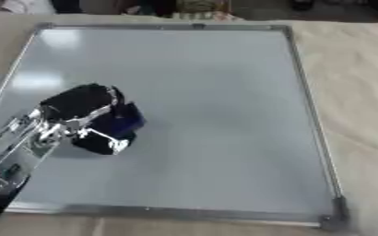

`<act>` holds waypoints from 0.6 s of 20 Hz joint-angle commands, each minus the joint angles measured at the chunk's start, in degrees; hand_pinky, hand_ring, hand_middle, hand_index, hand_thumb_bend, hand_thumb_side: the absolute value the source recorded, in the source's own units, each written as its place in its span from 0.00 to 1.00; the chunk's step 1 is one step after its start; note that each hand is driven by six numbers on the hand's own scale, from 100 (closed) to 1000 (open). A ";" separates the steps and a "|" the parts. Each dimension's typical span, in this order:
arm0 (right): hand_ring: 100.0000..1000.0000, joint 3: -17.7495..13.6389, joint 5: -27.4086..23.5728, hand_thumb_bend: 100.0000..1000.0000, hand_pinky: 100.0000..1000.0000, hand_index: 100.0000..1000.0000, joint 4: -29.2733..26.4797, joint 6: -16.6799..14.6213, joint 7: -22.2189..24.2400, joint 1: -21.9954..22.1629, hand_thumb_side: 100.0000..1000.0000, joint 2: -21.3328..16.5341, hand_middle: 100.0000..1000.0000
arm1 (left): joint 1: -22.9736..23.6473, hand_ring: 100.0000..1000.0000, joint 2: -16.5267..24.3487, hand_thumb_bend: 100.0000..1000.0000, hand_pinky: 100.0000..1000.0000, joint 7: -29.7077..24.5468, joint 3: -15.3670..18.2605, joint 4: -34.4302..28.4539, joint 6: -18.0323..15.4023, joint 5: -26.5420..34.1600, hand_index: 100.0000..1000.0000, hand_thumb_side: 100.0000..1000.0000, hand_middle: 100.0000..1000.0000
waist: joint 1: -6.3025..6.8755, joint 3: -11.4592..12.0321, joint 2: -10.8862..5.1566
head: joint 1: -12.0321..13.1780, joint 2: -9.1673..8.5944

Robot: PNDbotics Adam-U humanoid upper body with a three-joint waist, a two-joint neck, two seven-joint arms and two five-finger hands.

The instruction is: Wipe the whiteboard clean with a brush.

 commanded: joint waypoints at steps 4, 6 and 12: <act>0.85 -0.59 0.37 0.00 0.85 0.83 -0.79 -0.05 -0.16 -0.46 1.00 -1.89 0.68 | -3.74 0.49 3.79 0.10 0.46 0.74 6.30 5.00 2.23 0.99 0.00 0.26 0.27 | 0.02 -0.02 -0.48 | 1.10 -1.80; 0.85 -0.58 0.42 0.00 0.85 0.83 -0.79 -0.10 -0.16 -0.56 1.00 -1.99 0.68 | -5.00 0.49 4.23 0.09 0.47 1.38 7.94 7.90 2.66 0.37 0.00 0.26 0.28 | 0.02 -0.15 -0.14 | 1.75 -2.40; 0.85 -0.63 0.63 0.00 0.85 0.83 -0.79 -0.34 -0.18 -0.93 1.00 -2.36 0.68 | -8.59 0.48 4.00 0.08 0.46 3.70 12.96 17.61 3.92 -2.20 0.00 0.25 0.25 | -0.13 -0.72 1.01 | 3.11 -3.96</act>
